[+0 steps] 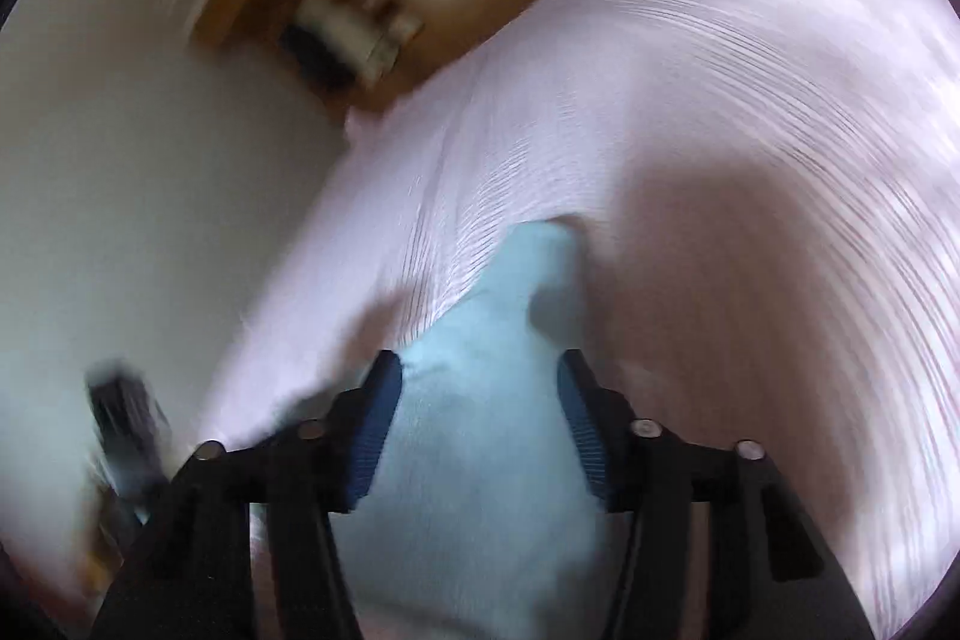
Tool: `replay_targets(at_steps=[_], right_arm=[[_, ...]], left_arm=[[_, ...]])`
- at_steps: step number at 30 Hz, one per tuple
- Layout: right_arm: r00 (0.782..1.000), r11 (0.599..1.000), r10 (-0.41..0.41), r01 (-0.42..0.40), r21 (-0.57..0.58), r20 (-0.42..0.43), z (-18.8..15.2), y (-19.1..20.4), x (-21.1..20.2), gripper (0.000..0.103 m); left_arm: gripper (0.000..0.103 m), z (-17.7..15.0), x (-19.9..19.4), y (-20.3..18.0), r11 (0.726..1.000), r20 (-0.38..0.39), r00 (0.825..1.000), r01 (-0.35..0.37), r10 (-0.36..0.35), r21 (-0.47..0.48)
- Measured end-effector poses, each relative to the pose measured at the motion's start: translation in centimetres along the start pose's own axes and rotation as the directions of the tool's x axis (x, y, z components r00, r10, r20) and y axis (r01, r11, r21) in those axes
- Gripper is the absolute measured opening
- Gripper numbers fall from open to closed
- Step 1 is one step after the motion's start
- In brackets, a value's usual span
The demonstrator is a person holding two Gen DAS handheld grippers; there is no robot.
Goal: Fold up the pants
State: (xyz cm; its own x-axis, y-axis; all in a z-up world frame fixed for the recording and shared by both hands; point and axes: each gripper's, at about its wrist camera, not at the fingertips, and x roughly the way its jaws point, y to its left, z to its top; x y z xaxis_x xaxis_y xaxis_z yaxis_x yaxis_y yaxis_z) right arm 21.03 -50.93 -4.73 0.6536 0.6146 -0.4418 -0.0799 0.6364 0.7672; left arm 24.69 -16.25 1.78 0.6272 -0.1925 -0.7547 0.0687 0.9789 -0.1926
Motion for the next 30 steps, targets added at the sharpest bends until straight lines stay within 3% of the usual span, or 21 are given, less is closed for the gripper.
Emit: replay_targets(at_steps=[2,5,8,14,18,27,29,30], right_arm=[[0.996,0.979,0.073,-0.081,0.186,0.045,-0.8,-3.4,-2.1,0.051],[0.985,0.935,0.147,-0.169,0.311,0.093,-2.5,-5.7,-3.6,0.051],[0.985,0.942,0.153,-0.170,0.289,0.081,-3.9,-5.1,-3.9,0.051],[0.997,0.980,0.062,-0.054,0.190,-0.039,-5.7,-2.9,-1.7,0.051],[1.000,0.986,0.010,-0.006,0.169,-0.027,-6.3,-1.5,-0.9,0.051],[0.996,0.979,0.056,-0.043,0.199,-0.063,-6.4,-1.4,1.4,0.051],[0.997,0.975,0.058,-0.044,0.220,-0.055,-5.6,-1.3,2.6,0.050],[0.997,0.976,0.050,-0.038,0.215,-0.054,-5.4,-1.2,3.0,0.044]], left_arm=[[0.041,-0.7,-1.2,-1.1,0.999,0.013,0.998,0.053,-0.053,0.001],[0.041,-1.7,-2.3,-3.3,0.994,0.022,0.995,0.100,-0.101,0.031],[0.041,-3.0,-2.5,-5.1,0.990,0.025,0.991,0.126,-0.128,0.061],[0.041,-5.1,-1.7,-7.5,0.986,-0.026,0.989,0.145,-0.143,0.081],[0.041,-6.1,-2.1,-7.4,0.986,-0.036,0.990,0.141,-0.138,0.094],[0.041,-7.3,-2.1,-6.8,0.986,-0.035,0.989,0.149,-0.147,0.068],[0.036,-7.7,-2.3,-6.9,0.988,-0.029,0.991,0.135,-0.133,0.070],[0.026,-7.7,-2.6,-7.0,0.989,-0.022,0.991,0.132,-0.131,0.071]])
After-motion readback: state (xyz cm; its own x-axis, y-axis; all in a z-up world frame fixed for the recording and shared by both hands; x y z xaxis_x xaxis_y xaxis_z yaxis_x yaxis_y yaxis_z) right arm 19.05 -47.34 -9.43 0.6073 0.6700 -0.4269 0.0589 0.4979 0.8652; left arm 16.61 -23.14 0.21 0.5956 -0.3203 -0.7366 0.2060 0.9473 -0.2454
